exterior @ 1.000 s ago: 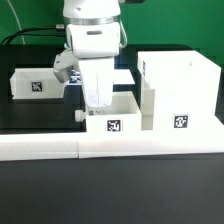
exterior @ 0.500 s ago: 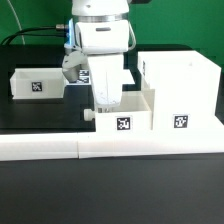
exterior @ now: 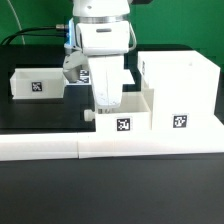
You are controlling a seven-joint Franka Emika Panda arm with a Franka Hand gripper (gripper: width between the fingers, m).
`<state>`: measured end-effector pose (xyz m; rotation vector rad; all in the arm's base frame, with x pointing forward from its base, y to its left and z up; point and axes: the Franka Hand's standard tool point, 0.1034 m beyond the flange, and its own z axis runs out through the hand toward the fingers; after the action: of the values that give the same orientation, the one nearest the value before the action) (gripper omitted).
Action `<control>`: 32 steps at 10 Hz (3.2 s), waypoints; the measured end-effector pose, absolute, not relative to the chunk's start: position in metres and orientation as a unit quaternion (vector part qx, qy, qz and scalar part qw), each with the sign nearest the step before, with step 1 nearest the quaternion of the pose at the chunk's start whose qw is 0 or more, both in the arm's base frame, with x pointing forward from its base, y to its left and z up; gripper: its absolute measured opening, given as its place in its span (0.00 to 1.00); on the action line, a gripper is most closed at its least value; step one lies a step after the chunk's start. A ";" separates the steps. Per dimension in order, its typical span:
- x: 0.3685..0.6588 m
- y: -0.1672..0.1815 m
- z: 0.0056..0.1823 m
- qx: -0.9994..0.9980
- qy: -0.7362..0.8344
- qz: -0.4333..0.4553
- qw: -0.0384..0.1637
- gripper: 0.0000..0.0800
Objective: Assemble drawer
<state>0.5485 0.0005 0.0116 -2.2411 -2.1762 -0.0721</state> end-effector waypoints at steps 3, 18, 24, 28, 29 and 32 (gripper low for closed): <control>0.548 0.001 0.011 -0.722 -0.692 -0.022 0.008 0.05; 0.545 -0.003 0.008 -0.701 -0.713 -0.015 0.004 0.05; 0.543 -0.003 0.007 -0.718 -0.695 -0.017 0.004 0.05; 0.545 0.004 0.012 -0.715 -0.699 -0.012 0.005 0.05; 0.545 0.005 0.013 -0.714 -0.700 -0.008 0.008 0.05; 0.544 0.005 0.011 -0.715 -0.699 -0.006 0.010 0.05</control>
Offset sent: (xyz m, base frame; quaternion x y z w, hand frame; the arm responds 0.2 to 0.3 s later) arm 0.0024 0.0009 0.0020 -0.0101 -0.0025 -0.0045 0.9999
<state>0.5441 0.0053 0.0108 -2.2326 -2.1829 -0.0199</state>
